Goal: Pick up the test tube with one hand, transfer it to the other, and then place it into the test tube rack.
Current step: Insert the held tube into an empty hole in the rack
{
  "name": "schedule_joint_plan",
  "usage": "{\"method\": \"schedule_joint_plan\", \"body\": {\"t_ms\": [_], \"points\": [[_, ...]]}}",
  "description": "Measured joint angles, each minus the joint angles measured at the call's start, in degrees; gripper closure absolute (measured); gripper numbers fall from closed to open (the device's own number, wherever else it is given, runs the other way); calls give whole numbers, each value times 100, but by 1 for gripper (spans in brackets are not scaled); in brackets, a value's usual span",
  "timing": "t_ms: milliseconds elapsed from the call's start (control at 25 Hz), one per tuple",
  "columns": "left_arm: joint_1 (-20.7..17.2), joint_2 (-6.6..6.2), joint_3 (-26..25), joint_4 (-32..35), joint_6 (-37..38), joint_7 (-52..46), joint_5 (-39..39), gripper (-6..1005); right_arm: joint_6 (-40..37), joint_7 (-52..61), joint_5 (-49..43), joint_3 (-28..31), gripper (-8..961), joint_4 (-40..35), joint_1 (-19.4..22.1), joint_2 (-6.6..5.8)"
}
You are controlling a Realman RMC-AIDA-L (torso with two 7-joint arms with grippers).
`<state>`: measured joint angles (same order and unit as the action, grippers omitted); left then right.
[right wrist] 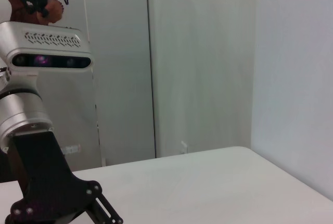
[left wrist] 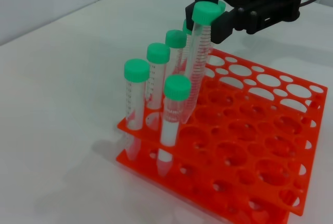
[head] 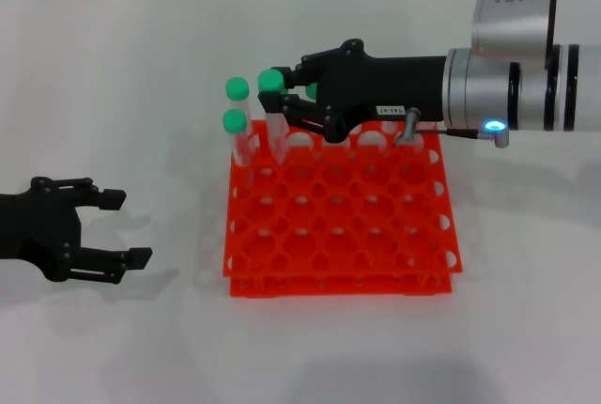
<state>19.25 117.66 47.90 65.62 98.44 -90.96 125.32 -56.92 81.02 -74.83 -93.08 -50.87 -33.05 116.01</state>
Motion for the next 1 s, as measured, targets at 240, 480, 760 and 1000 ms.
{"method": "schedule_joint_plan", "body": {"t_ms": [240, 480, 760, 1000], "points": [[20, 3, 0, -98, -13, 57, 8, 126, 0, -26, 4, 0, 700, 104, -24, 2], [34, 7, 0, -141, -61, 108, 68, 126, 1, -34, 4, 0, 700, 122, -39, 8], [35, 29, 0, -152, -74, 186, 72, 127, 61, -34, 4, -4, 700, 178, -60, 9], [35, 29, 0, -155, -79, 200, 72, 127, 84, -34, 5, -16, 700, 332, -153, 14]]}}
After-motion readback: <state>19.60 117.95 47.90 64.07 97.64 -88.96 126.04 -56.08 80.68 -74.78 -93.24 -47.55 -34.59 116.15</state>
